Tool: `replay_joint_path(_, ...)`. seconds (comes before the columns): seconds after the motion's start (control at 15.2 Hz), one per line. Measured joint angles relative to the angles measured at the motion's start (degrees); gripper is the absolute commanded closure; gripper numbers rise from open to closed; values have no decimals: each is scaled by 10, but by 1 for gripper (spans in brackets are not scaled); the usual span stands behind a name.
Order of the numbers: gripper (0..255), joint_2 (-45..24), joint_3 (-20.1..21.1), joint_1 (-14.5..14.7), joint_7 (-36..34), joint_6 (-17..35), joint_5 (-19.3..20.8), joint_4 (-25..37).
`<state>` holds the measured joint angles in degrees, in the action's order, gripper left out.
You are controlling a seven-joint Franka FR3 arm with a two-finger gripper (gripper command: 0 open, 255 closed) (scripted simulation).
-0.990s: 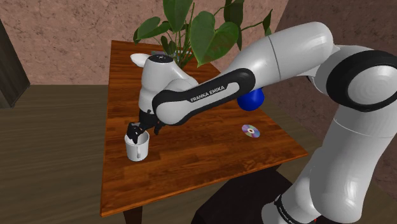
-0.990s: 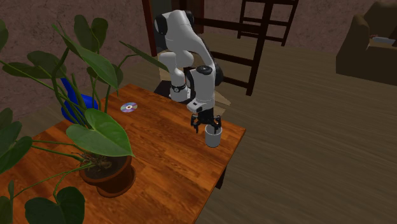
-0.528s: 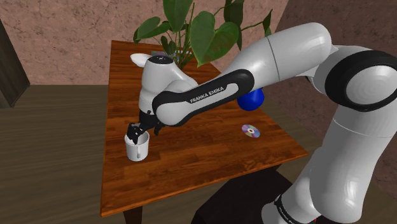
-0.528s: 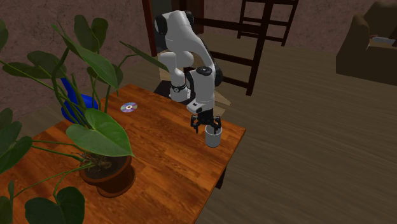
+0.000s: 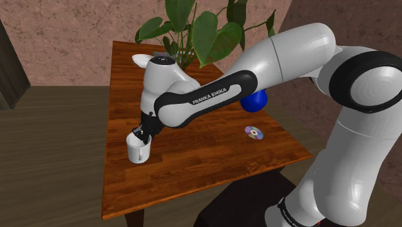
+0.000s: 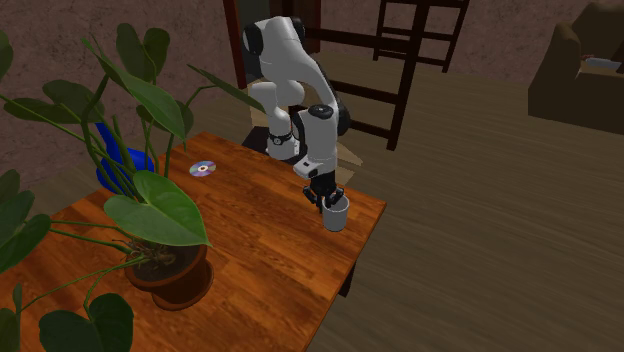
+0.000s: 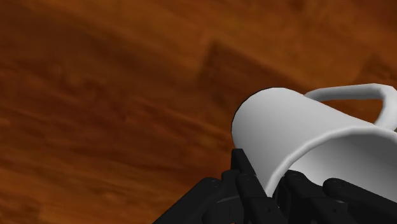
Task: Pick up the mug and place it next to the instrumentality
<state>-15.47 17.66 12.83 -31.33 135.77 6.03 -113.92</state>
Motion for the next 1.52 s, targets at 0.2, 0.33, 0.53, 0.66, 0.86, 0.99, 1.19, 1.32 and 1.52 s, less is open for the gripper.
replay_joint_path(0.2,255,1,0,0,0,-4,-1,2)
replay_joint_path(0.33,255,9,1,-2,3,-15,-5,6)
replay_joint_path(0.53,255,21,3,-3,7,-33,-10,13)
replay_joint_path(0.66,255,27,4,-3,8,-46,-13,21)
replay_joint_path(0.86,255,39,6,-5,12,-65,-19,28)
replay_joint_path(0.99,255,43,7,-5,13,-81,-21,40)
replay_joint_path(1.19,255,52,7,-6,17,-102,-25,53)
replay_joint_path(1.32,255,57,8,-6,17,-116,-27,62)
replay_joint_path(1.52,255,66,9,-6,19,-137,-31,75)
